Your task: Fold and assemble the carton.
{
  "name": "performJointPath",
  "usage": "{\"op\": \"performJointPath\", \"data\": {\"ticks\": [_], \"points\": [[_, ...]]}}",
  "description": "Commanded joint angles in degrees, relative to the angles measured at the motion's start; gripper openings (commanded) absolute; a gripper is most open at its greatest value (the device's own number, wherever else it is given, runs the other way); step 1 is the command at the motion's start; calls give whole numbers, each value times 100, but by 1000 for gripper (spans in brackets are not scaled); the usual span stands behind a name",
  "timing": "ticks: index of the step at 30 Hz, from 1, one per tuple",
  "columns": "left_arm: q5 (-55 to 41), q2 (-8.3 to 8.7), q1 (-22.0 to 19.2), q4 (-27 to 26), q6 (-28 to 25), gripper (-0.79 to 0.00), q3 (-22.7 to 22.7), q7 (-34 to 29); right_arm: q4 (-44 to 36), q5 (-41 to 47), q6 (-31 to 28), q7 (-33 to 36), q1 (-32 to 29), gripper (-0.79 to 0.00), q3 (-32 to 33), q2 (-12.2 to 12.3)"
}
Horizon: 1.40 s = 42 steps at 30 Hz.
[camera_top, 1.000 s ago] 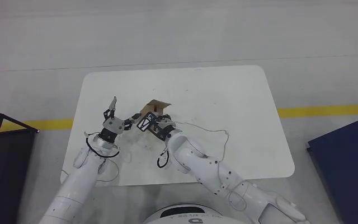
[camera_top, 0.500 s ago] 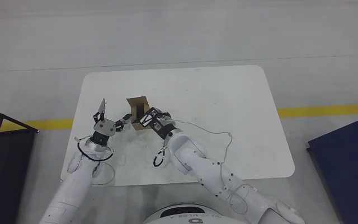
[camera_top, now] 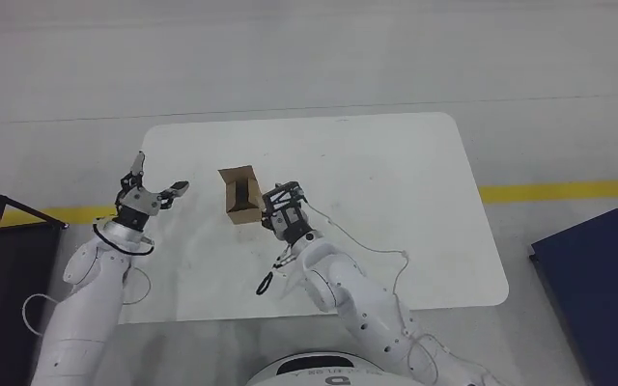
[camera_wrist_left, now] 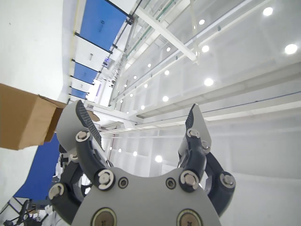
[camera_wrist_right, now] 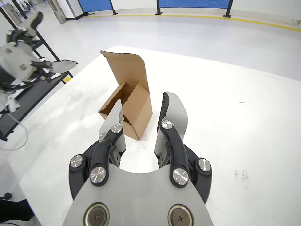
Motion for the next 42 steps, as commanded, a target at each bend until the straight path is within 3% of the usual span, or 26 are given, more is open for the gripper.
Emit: {"op": "performJointPath", "data": {"ticks": [1,3,9,15,21,31,42], "points": [[451,-6,-488,225,431,0,267,129,-160,242,-45,35,-149,-243,5,0],[783,-38,-951,510,757,0,608,201,-272,501,-82,114,-258,0,34,0],[1086,-247,-2058,1572,992,0,1524,159,-901,208,-125,134,-675,0,101,88],[847,-449,-2529,2196,1060,0,2046,-235,-1217,-52,-168,297,-1072,0,203,181],[235,-557,-2268,2131,1171,0,2145,-488,-727,-377,-128,683,-905,0,186,190],[-282,-550,-1323,1070,1017,0,1839,-371,388,-343,210,981,-218,-12,115,48],[-574,-551,-556,455,752,0,1560,-227,455,-655,462,939,-138,-12,762,137]]}}
